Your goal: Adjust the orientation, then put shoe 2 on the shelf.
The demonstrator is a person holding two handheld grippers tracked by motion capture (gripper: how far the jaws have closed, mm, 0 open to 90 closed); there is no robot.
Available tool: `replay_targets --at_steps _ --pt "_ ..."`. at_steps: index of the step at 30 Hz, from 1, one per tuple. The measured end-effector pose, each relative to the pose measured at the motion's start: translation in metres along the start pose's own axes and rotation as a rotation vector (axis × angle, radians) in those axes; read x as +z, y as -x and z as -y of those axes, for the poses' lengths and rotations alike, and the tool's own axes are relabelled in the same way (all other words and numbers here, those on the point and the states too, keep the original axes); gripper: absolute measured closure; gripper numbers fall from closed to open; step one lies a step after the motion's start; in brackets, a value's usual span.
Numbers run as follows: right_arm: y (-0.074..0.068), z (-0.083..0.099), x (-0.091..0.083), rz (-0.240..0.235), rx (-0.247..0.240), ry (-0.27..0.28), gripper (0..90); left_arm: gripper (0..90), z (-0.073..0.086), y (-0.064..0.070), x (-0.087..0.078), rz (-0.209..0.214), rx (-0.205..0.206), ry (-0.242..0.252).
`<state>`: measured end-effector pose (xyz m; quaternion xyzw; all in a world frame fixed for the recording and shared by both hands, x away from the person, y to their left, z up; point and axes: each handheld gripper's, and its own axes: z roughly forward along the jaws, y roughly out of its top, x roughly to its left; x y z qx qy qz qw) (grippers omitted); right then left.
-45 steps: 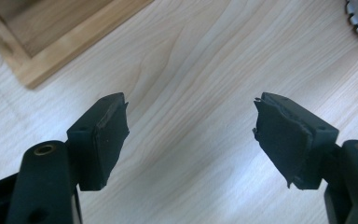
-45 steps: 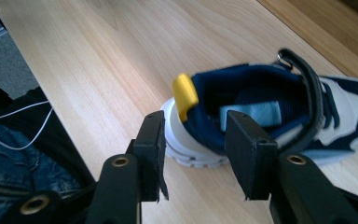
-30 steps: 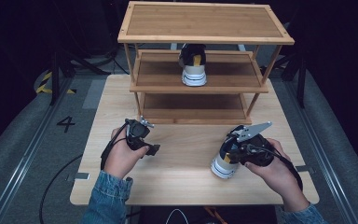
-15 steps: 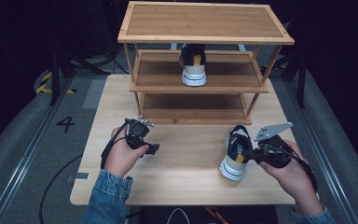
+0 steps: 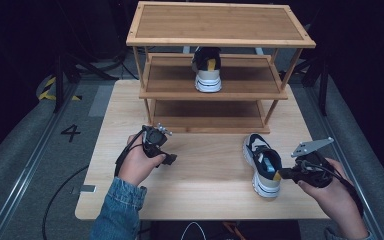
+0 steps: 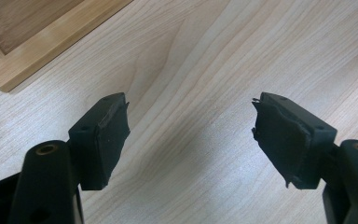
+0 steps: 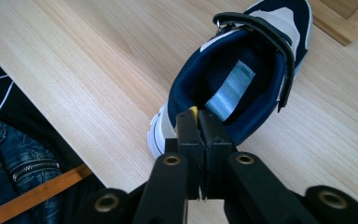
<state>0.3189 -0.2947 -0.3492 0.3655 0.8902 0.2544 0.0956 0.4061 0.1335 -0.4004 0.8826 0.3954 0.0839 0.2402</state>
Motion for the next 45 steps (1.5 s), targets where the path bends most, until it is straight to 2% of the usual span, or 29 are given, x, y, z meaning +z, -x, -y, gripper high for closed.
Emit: replay_targets --at_steps 1,3,5,8,11,15,19,20,22,24,28,31,32,40,45 --pt "0.0 -0.001 -0.001 -0.004 0.006 0.026 74.6 26.5 0.0 0.0 0.0 0.003 -0.005 -0.007" --pt "0.0 -0.003 -0.004 -0.01 0.02 0.057 68.5 26.5 0.002 -0.002 0.001 0.004 -0.008 -0.005" --pt "-0.001 -0.006 -0.003 0.002 0.019 0.059 60.6 26.4 0.004 -0.005 0.004 0.002 -0.022 -0.016" --pt "0.0 -0.009 0.008 -0.001 0.006 0.021 54.4 26.2 0.009 -0.008 0.007 -0.002 -0.035 -0.036" --pt "0.001 -0.012 0.024 0.002 0.017 -0.031 49.1 25.9 0.013 -0.011 0.008 -0.01 -0.048 -0.048" --pt "0.0 -0.018 0.046 -0.002 0.009 -0.124 42.2 25.6 0.016 -0.013 0.01 -0.014 -0.052 -0.057" --pt "-0.003 -0.02 0.065 0.01 -0.004 -0.196 46.4 25.6 0.019 -0.014 0.011 -0.018 -0.053 -0.065" --pt "-0.005 -0.021 0.071 0.007 -0.012 -0.221 49.9 25.6 0.019 -0.014 0.012 -0.018 -0.051 -0.066" --pt "-0.007 -0.021 0.079 -0.013 -0.023 -0.247 51.2 25.6 0.02 -0.014 0.013 -0.016 -0.052 -0.067" --pt "-0.009 -0.022 0.082 0.014 -0.034 -0.264 54.6 25.6 0.021 -0.014 0.013 -0.012 -0.054 -0.073" --pt "-0.005 -0.021 0.081 -0.037 -0.022 -0.261 62.3 25.6 0.023 -0.014 0.014 -0.015 -0.061 -0.077" --pt "-0.004 -0.02 0.079 -0.097 -0.015 -0.232 70.2 25.6 0.024 -0.015 0.014 -0.013 -0.059 -0.075" --pt "-0.005 -0.02 0.078 -0.109 -0.013 -0.226 70.2 25.6 0.024 -0.015 0.013 -0.012 -0.061 -0.073" --pt "-0.004 -0.021 0.077 -0.115 -0.011 -0.23 71.5 25.6 0.026 -0.018 0.013 -0.011 -0.066 -0.068" --pt "-0.005 -0.024 0.067 -0.121 -0.022 -0.205 71.5 25.6 0.027 -0.021 0.011 -0.008 -0.072 -0.06"
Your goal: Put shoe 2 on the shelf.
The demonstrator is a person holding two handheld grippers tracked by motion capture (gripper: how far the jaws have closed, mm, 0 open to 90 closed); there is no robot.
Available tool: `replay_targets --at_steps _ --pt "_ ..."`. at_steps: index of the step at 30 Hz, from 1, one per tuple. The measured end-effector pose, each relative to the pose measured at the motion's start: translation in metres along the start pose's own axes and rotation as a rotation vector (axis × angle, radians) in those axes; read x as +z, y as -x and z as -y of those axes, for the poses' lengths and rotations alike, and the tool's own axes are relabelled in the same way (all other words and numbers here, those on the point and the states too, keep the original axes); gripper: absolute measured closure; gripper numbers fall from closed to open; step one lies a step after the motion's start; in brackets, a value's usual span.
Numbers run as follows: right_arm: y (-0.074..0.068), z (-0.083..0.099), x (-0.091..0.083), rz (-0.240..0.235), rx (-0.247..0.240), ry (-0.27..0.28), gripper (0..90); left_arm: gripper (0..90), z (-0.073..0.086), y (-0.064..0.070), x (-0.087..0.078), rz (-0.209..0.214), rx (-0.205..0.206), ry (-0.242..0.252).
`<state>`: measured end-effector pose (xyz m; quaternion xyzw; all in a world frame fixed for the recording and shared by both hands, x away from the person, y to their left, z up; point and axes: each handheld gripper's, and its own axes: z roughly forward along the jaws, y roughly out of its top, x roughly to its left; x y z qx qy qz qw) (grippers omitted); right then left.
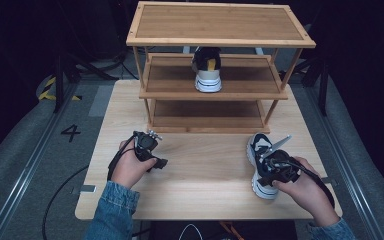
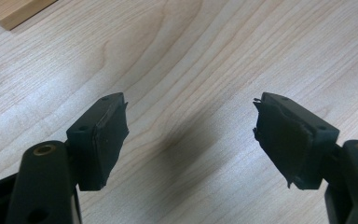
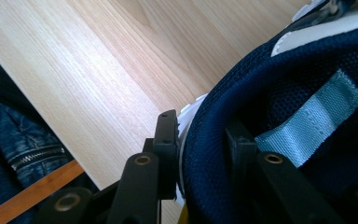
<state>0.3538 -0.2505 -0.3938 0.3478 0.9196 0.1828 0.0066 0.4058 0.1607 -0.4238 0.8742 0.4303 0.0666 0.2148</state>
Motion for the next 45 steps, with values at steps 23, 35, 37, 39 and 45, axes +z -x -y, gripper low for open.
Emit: replay_targets --at_steps 23,35,37,39,45 --pt "-0.02 -0.031 -0.084 0.018 -0.131 0.124 71.2 24.8 0.021 -0.014 -0.016 -0.027 -0.055 0.055" --pt "-0.022 -0.045 -0.129 0.027 -0.168 0.184 71.2 23.9 0.031 -0.021 -0.017 -0.034 -0.083 0.054" --pt "-0.022 -0.049 -0.134 0.033 -0.173 0.187 71.2 23.8 0.031 -0.022 -0.017 -0.032 -0.088 0.055" --pt "-0.022 -0.053 -0.14 0.03 -0.177 0.194 71.3 23.7 0.031 -0.023 -0.018 -0.034 -0.085 0.055" --pt "-0.015 -0.067 -0.147 0.029 -0.175 0.198 71.3 23.9 0.031 -0.025 -0.02 -0.045 -0.096 0.083"
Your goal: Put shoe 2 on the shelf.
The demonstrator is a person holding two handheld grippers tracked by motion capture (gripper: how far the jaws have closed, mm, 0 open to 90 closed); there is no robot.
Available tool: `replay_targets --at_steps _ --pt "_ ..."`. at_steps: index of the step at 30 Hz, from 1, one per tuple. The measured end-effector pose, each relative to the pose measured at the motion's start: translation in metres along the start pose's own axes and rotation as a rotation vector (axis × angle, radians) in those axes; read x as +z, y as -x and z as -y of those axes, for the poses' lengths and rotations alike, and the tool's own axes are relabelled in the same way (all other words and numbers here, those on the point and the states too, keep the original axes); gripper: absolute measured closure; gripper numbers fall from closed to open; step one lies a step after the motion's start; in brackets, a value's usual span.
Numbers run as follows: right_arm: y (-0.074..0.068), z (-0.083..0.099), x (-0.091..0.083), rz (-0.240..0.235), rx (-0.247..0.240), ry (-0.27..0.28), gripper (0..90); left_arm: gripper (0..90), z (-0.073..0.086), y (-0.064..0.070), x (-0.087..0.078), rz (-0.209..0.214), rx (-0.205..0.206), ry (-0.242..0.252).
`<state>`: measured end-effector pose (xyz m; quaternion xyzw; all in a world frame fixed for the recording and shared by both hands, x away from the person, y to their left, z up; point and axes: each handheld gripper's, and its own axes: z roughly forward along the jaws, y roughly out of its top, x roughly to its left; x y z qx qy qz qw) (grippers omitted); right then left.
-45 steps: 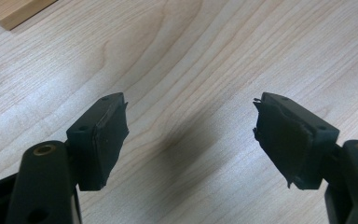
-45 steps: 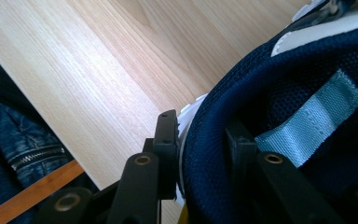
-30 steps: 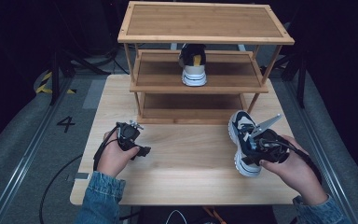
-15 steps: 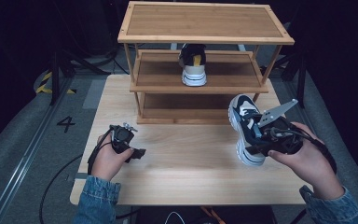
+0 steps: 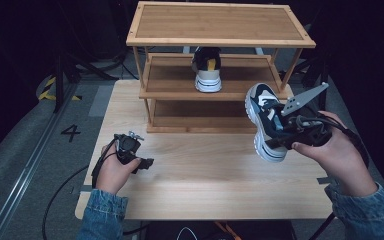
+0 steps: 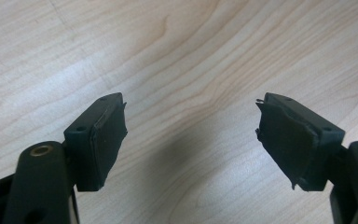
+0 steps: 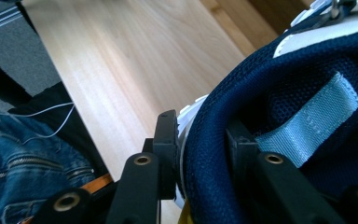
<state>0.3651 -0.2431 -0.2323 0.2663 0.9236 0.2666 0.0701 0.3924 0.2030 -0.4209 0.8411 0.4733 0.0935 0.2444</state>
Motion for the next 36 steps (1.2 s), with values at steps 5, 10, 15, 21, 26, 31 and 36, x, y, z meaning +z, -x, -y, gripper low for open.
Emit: replay_targets --at_steps 5,10,15,21,26,31,36 --pt "0.013 -0.017 0.002 0.023 0.0 -0.024 71.3 23.8 0.001 -0.002 0.001 0.004 0.0 -0.004" --pt "0.026 -0.036 0.004 0.032 -0.011 -0.027 71.3 23.8 0.001 -0.003 0.002 0.008 -0.002 -0.004" --pt "0.036 -0.055 0.009 0.036 -0.023 -0.039 71.3 23.8 0.002 -0.004 0.002 0.007 -0.005 -0.005" --pt "0.049 -0.074 0.014 0.032 -0.025 -0.035 71.2 23.8 0.007 -0.004 0.006 0.007 -0.017 -0.011" --pt "0.06 -0.091 0.021 0.046 -0.023 -0.048 71.2 23.4 0.014 -0.001 0.009 0.003 -0.022 0.013" --pt "0.073 -0.109 0.031 0.052 -0.027 -0.052 71.2 22.9 0.022 -0.001 0.007 0.0 -0.024 -0.003" --pt "0.082 -0.123 0.043 0.049 -0.03 -0.063 71.2 22.7 0.026 -0.002 0.006 0.0 -0.023 -0.006"
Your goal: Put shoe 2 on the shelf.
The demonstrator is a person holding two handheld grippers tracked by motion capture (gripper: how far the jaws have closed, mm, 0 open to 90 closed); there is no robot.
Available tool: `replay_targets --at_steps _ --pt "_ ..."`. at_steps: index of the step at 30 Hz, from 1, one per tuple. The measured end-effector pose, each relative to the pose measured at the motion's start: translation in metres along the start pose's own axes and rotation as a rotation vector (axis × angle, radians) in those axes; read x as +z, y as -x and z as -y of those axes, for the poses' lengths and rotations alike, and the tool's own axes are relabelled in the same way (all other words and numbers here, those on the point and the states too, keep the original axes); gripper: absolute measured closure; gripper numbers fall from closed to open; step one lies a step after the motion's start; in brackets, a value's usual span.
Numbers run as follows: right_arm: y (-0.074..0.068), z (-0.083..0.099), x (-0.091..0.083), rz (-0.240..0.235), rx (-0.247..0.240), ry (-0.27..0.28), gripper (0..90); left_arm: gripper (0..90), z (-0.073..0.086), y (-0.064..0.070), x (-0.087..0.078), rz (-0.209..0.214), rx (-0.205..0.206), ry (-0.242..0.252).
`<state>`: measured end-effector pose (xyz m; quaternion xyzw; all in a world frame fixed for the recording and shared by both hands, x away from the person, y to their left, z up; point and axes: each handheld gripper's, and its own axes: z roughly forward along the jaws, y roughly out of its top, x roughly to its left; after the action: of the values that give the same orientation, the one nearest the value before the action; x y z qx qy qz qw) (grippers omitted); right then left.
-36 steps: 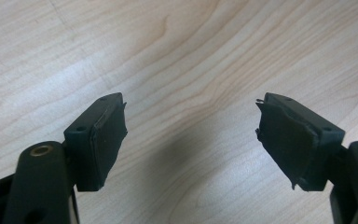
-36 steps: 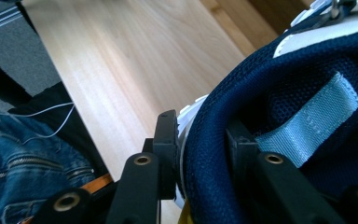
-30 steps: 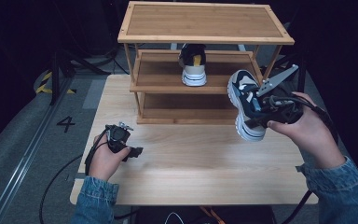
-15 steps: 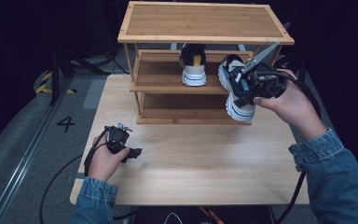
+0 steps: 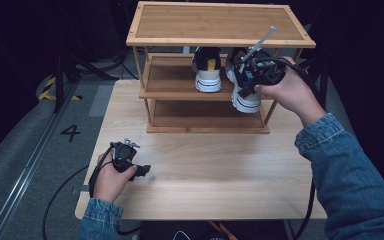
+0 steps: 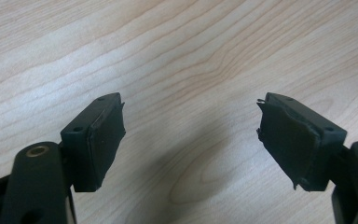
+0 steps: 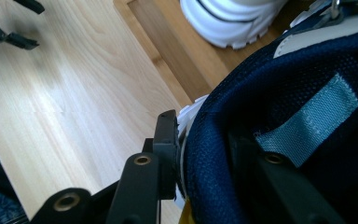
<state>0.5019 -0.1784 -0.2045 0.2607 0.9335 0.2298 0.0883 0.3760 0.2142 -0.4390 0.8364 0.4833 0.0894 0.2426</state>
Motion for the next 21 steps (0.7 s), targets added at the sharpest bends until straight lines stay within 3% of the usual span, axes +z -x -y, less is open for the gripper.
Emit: replay_targets --at_steps 13,17,21 --pt "0.006 -0.018 0.022 -0.002 -0.017 -0.041 70.9 22.4 0.005 0.001 0.0 0.004 0.009 -0.016" --pt "0.005 -0.019 0.026 0.031 -0.033 -0.053 69.4 22.3 0.004 0.003 0.003 0.013 0.014 -0.025" --pt "0.003 -0.02 0.027 0.096 -0.056 -0.035 61.3 22.2 0.004 0.003 0.003 0.01 0.019 -0.026"
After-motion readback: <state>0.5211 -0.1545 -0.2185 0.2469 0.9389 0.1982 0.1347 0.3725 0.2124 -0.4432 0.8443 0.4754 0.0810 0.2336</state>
